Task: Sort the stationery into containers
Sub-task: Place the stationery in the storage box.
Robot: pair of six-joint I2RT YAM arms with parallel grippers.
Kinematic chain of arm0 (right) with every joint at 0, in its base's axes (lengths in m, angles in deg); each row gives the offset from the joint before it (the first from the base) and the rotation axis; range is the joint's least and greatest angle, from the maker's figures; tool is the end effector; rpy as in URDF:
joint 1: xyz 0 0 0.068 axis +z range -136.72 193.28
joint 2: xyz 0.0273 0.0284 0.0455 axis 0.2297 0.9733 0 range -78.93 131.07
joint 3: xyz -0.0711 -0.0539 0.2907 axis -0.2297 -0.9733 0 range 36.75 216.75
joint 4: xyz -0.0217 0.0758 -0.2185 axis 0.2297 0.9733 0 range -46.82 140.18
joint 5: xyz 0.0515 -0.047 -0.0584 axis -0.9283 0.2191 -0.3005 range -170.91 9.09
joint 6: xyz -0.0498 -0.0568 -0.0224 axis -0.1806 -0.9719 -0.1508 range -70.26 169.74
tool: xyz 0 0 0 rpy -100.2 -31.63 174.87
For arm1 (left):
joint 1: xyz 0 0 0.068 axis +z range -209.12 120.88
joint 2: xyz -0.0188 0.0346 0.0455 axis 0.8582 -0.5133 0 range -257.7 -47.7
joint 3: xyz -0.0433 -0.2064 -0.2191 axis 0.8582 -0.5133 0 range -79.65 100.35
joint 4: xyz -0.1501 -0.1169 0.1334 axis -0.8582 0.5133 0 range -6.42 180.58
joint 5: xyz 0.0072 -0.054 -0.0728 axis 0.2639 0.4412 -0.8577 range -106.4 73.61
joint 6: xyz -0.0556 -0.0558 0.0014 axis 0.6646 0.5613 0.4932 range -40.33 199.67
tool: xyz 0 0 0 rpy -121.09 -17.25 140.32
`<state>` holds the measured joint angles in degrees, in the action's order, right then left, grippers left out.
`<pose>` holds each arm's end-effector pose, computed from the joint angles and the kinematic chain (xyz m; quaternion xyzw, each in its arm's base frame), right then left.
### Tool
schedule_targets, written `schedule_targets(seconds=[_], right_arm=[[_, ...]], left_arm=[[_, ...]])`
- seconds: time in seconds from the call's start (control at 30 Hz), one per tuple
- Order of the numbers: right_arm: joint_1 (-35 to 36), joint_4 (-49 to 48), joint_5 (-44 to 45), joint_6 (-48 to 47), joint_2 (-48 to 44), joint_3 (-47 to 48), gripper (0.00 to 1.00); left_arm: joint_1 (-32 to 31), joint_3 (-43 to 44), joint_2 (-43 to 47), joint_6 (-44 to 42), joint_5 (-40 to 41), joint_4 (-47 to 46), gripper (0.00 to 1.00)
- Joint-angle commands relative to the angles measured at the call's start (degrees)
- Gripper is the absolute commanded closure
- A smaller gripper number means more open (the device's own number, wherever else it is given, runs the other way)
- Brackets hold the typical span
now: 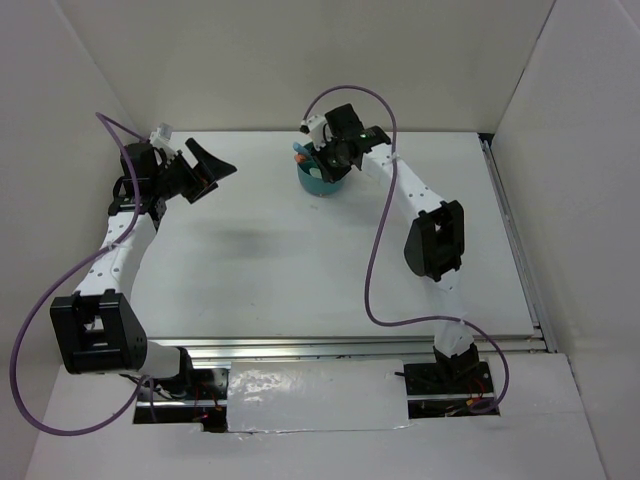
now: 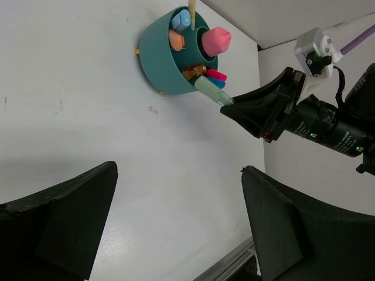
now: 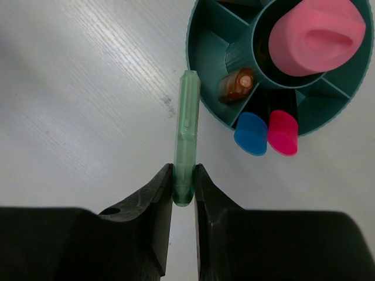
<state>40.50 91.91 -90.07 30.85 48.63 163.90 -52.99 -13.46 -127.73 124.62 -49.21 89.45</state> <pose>0.4457 0.2414 0.3003 -0.3914 0.8486 0.0999 0.3415 0.3158 -0.0029 0.3684 -0.1914 0.7778 -0.4014 0.4441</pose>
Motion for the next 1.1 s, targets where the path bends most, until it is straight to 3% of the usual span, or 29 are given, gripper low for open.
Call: schedule_targets(seconds=[0.0,0.93,0.97,1.07], right_arm=[[0.64,-2.94,1.08,0.35,1.10,3.28,1.00],[1.87,-9.35,6.88,0.44,4.62,4.86,0.93],[1.87,-9.62,6.88,0.61,4.71,4.86,0.91],[2.22,-9.97,6.88,1.14,4.62,4.86,0.62]], left_arm=[[0.02,0.08,1.10,-1.18,0.21,-1.74,0.01],[0.02,-1.33,1.72,-1.71,1.79,-1.39,0.01],[-0.07,-1.42,1.89,-1.71,1.88,-1.30,0.01],[0.02,-0.89,1.63,-2.41,2.49,0.19,0.01]])
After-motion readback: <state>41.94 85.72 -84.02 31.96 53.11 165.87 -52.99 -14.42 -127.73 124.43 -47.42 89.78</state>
